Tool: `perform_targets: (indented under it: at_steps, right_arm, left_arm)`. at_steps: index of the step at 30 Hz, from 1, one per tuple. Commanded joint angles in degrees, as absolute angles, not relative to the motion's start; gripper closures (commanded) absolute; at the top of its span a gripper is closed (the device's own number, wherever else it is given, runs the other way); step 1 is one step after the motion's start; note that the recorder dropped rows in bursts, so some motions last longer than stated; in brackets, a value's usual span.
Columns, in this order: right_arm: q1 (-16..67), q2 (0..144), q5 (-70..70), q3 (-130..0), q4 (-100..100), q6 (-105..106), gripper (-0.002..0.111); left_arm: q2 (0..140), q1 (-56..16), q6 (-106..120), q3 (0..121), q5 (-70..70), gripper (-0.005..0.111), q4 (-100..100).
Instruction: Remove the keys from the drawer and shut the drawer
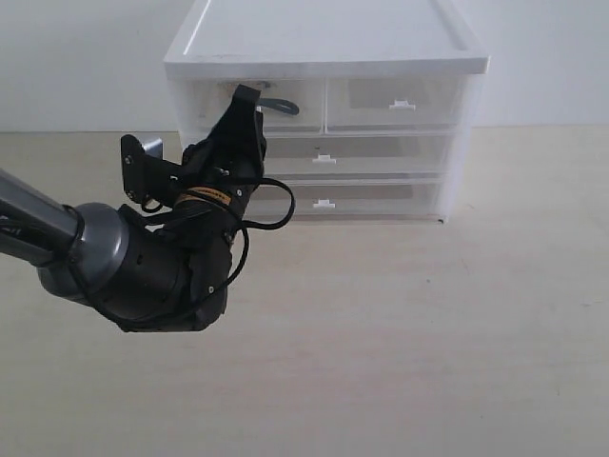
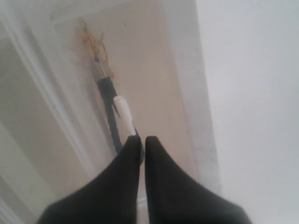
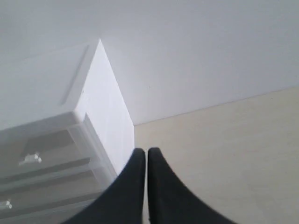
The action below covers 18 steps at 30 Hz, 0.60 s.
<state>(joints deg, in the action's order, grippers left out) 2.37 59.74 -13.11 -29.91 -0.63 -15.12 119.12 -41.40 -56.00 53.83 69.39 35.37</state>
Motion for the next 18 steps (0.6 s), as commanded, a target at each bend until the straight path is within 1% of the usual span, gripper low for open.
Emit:
perform_targets:
  at_steps: [1, 3, 5, 6, 11, 15, 18]
  right_arm:
    - [6.8, 66.2, -14.2, -35.8, 10.9, -18.1, 0.109]
    - [11.1, 70.7, -15.5, -39.2, 17.2, -17.8, 0.109]
    - [13.3, 75.7, -16.7, -42.0, 20.8, -16.9, 0.109]
    - [13.5, 77.5, -18.1, -42.5, 21.4, -16.1, 0.109]
    - [13.7, 90.3, -35.5, -42.7, 21.6, -6.8, 0.109]
    - [13.7, 95.1, -38.1, -42.8, 20.7, -5.4, 0.109]
    - [13.7, 96.9, -41.4, -42.8, 14.9, 0.0, 0.109]
  left_arm:
    - [119.3, -41.2, -55.5, 53.9, 70.0, 0.103, 36.8]
    - [119.3, -41.2, -55.5, 53.9, 70.0, 0.103, 36.8]
    - [119.3, -41.2, -55.5, 53.9, 70.0, 0.103, 36.8]
    - [119.3, -41.2, -55.5, 53.9, 70.0, 0.103, 37.0]
    - [119.3, -41.2, -55.5, 53.9, 70.0, 0.103, 37.0]
    - [119.3, -41.2, -55.5, 53.9, 70.0, 0.103, 37.0]
    - [119.3, -41.2, -55.5, 53.9, 70.0, 0.103, 37.0]
